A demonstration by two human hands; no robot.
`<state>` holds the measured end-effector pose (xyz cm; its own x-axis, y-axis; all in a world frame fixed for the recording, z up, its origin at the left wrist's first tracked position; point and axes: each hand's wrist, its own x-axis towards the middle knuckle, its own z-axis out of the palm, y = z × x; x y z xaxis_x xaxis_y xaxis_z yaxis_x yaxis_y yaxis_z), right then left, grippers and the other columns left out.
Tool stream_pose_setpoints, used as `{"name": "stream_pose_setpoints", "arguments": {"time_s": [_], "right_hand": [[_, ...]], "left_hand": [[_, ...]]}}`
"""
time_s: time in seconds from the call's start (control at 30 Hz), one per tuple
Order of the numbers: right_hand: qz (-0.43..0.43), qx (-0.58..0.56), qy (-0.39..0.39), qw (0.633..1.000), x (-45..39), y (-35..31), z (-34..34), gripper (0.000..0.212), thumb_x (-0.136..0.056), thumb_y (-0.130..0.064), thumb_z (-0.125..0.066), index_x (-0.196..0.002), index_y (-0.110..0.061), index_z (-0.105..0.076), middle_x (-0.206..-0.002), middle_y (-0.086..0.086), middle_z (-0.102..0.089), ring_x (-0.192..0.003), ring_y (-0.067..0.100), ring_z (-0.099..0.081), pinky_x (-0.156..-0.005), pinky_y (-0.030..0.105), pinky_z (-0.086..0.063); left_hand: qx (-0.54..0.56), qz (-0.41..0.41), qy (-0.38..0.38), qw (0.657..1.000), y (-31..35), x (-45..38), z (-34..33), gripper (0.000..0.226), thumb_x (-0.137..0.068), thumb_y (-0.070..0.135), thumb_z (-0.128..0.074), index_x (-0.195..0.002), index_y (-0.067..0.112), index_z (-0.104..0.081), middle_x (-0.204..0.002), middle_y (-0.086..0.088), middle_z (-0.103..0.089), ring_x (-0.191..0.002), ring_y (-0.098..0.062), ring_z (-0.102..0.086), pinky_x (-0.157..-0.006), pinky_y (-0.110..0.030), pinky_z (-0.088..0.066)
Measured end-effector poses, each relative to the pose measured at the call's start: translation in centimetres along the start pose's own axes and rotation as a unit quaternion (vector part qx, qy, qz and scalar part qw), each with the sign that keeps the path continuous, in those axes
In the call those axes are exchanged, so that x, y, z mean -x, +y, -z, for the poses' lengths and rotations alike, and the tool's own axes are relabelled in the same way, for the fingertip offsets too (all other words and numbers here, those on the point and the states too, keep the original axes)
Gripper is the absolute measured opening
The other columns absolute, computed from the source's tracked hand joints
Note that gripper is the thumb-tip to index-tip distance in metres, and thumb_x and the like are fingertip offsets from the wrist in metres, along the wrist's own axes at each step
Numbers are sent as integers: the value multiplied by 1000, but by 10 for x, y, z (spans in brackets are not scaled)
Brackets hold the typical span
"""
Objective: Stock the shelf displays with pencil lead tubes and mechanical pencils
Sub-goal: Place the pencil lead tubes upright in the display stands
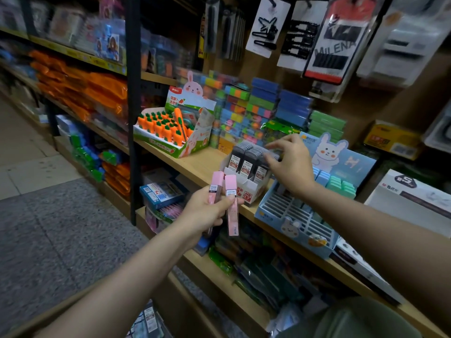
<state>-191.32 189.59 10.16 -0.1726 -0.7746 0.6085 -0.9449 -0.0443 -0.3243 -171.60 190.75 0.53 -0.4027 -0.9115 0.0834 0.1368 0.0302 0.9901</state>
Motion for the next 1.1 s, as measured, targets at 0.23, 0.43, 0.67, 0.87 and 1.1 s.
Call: {"name": "stream_pose_setpoints", "arguments": {"time_s": [0.23,0.43,0.67,0.87,1.1], "right_hand": [[0,-189,-162,969,89,-26,19,26,-88,-30,-70,-115,-27,-69,-93,-11,-71,-80,-2,-66,-72,17,-54],[-60,-213,-157,962,97,-16,36,23,-84,-17,-75,-106,-20,-71,-89,-4,-72,-80,10,-69,-79,31,-58],[-46,-118,-54,990,39,26,94,26,-85,-20,-74,-106,-25,-61,-90,-4,-69,-78,8,-69,-72,29,-59],[32,-19,-10,999,10,40,90,22,-84,-16,-75,-102,-16,-62,-82,-3,-70,-74,8,-68,-76,37,-59],[46,45,-33,997,3,53,57,21,-87,-15,-68,-104,-14,-56,-81,10,-69,-77,26,-66,-72,43,-55]], "left_hand": [[7,-41,-51,998,-5,6,-18,17,-93,18,-62,-91,32,-70,-60,9,-53,-47,-2,-41,-40,-15,-33],[-9,-22,-51,998,-17,14,-30,16,-91,22,-65,-88,38,-65,-56,16,-56,-47,2,-50,-44,-16,-38],[95,91,22,991,-18,10,-28,25,-98,28,-53,-121,18,-53,-89,-3,-56,-59,-12,-50,-50,-25,-42],[71,53,-32,996,-26,8,-30,25,-101,24,-47,-125,31,-53,-87,-3,-61,-68,-12,-54,-59,-27,-50],[42,49,-41,997,-35,-1,-26,21,-99,38,-46,-111,50,-57,-71,6,-64,-52,-6,-49,-47,-23,-39]]}}
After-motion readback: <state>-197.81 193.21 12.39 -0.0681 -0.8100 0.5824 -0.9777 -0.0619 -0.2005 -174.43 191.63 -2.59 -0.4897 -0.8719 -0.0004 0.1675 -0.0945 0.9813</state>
